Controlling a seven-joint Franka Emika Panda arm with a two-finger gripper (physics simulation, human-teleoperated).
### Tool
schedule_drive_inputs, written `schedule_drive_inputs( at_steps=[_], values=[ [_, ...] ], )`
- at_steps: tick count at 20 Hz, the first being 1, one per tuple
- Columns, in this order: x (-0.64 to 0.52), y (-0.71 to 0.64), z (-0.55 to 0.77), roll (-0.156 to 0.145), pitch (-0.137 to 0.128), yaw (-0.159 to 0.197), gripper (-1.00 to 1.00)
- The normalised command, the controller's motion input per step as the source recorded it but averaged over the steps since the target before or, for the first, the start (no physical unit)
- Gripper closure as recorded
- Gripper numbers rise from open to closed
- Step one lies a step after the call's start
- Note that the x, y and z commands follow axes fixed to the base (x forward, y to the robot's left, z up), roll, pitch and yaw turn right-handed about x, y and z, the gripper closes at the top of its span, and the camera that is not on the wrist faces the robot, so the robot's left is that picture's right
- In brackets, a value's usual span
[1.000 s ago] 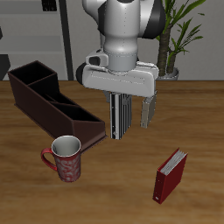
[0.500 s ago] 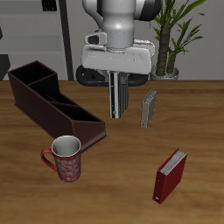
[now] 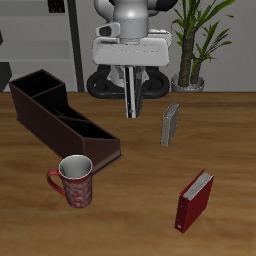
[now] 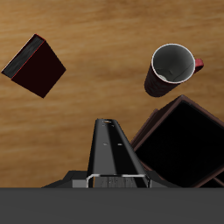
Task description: Place the striped book into the right desk caddy's front compartment
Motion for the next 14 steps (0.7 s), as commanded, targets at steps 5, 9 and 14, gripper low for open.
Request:
schedule_drive_inputs(
  at_steps=[5,9,14],
  values=[
    [-0.23,-0.13,-0.05,-0.018,0.019,0.079,1.0],
    [-0.35,-0.14,-0.08,-0.016,0.004,0.114,1.0],
    [-0.32,-0.16,0.02,-0.029,-0.013,0.094,1.0]
  ],
)
